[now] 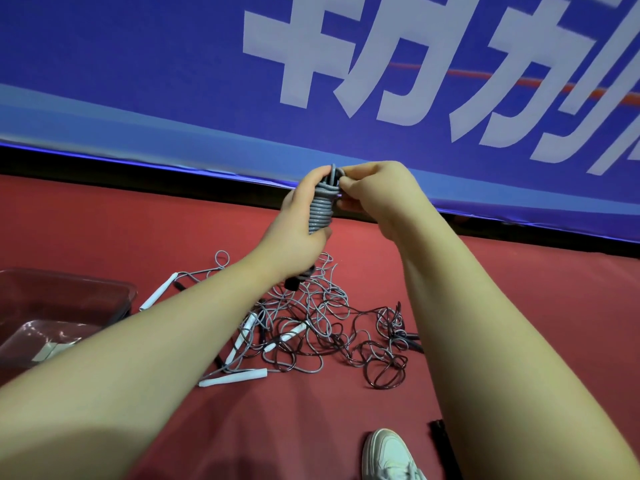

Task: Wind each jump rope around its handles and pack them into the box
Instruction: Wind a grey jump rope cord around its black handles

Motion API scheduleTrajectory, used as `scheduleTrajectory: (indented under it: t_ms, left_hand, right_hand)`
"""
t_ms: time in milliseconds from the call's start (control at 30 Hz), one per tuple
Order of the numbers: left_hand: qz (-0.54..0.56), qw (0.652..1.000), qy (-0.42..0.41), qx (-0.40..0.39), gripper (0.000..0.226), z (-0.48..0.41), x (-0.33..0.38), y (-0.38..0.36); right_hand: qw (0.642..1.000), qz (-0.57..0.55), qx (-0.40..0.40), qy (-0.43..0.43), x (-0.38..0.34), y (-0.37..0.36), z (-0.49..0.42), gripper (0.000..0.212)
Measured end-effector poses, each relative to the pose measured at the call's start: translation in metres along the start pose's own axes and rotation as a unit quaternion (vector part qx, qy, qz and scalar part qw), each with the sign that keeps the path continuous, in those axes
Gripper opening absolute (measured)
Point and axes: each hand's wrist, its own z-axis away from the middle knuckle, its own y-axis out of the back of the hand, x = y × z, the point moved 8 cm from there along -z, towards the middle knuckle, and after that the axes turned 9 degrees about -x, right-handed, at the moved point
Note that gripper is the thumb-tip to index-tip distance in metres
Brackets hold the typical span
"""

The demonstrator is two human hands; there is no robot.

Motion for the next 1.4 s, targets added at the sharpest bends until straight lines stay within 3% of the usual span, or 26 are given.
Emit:
scheduleTrajectory:
  t_ms: [100, 200, 300, 567, 667, 733, 833, 967, 1067, 1233, 1400]
  left_hand:
    - [-0.017, 1.0, -0.005, -0.013, 0.079, 0.0, 0.004, -0.005]
    - [0.006, 1.0, 0.006, -0.02, 0.079, -0.001, 0.003, -0.01]
    - [0.011, 0.999, 0.008, -0.04, 0.084, -0.001, 0.007, -0.013]
    - [0.028, 0.989, 0.011, -0.146, 0.09, 0.012, 0.016, -0.016]
    - [0.075, 0.987, -0.002, -0.144, 0.087, 0.011, 0.024, -0.013]
    - [0.092, 0.984, 0.009, -0.154, 0.088, 0.012, 0.022, -0.012]
    - [0.108, 0.975, 0.038, -0.189, 0.09, 0.015, 0.013, -0.016]
    - [0.207, 0.95, 0.056, -0.227, 0.085, 0.016, 0.013, -0.018]
    - [0.204, 0.946, 0.061, -0.244, 0.083, 0.019, 0.016, -0.018]
    - [0.204, 0.944, 0.072, -0.248, 0.069, 0.022, 0.028, -0.012]
    - [0.249, 0.921, 0.091, -0.285, 0.062, 0.032, 0.036, -0.012]
  right_hand:
    - [0.983, 0.181, 0.035, -0.001, -0.004, 0.009, 0.004, 0.024]
    - [0.909, 0.414, 0.044, -0.001, -0.018, 0.006, 0.004, 0.028]
    - [0.852, 0.518, 0.071, -0.027, -0.026, 0.007, 0.007, 0.029]
    - [0.939, 0.339, 0.051, 0.013, -0.007, 0.015, 0.025, 0.021]
    - [0.993, 0.079, 0.076, 0.036, 0.001, 0.02, 0.024, 0.012]
    - [0.996, -0.052, 0.075, 0.022, 0.013, 0.019, 0.024, 0.027]
    - [0.995, -0.086, 0.037, 0.019, 0.023, 0.013, 0.025, 0.041]
    - [0.989, -0.137, 0.002, 0.05, 0.018, 0.011, 0.026, 0.029]
    - [0.99, -0.135, -0.01, 0.048, 0.02, 0.008, 0.03, 0.014]
    - [0.981, -0.181, -0.016, 0.064, 0.015, 0.012, 0.035, 0.012]
    - [0.987, -0.122, -0.02, 0.102, 0.016, 0.011, 0.044, 0.016]
